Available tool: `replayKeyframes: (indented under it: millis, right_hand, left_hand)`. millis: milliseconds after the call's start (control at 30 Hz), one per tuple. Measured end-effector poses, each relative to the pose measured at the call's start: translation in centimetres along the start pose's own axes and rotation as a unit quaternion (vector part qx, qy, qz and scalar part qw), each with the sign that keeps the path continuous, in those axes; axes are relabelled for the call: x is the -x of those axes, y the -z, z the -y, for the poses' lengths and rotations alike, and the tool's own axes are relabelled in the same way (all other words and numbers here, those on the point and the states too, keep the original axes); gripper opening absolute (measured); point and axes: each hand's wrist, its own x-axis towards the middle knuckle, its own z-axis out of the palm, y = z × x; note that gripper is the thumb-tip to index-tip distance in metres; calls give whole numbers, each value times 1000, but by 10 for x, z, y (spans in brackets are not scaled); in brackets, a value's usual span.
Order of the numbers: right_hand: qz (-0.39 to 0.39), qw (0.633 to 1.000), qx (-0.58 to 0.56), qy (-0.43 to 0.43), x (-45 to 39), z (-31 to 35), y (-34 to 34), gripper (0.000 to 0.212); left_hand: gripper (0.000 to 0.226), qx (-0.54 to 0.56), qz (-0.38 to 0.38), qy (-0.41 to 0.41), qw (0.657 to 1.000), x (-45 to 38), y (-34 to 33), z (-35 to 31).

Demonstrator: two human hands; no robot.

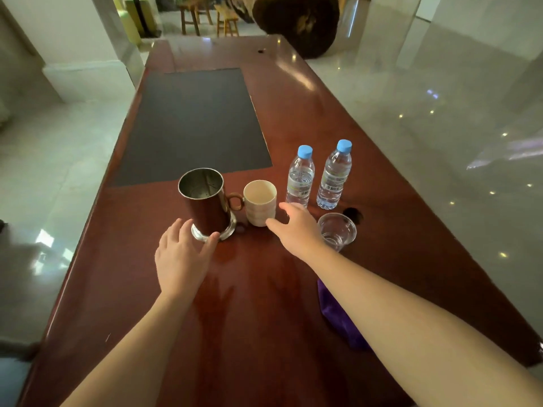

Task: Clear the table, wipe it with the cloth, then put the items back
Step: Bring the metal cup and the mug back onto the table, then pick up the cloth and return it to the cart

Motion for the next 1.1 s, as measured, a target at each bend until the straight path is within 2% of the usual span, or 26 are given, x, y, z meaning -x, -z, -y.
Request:
replayKeyframes:
  millis: [133,300,533,700,900,1000,1100]
  right_hand:
    - [29,996,55,68,27,-6,28,59]
    - [21,985,125,120,63,-23,74,56]
    - [13,994,70,85,98,-60,123,46]
    - [17,997,62,48,111,-88,139,55]
    - [18,998,54,-16,121,-123,139,52]
    - [33,997,37,-61,127,-141,133,50]
    - [45,994,26,-99,133,-158,123,50]
  left_hand:
    - [59,-56,-8,-27,998,30,12,-26]
    - [62,-113,-15,-53,992,72,22,-69]
    - [60,-88,-2,-69,994,125,16,-121]
    - [63,-68,24,-69,995,142,1,-140]
    - [65,24,98,8,995,162,-33,-151]
    - [67,122,161,87,975,172,-55,-155]
    - [72,161,198,129,958,180,-77,-155]
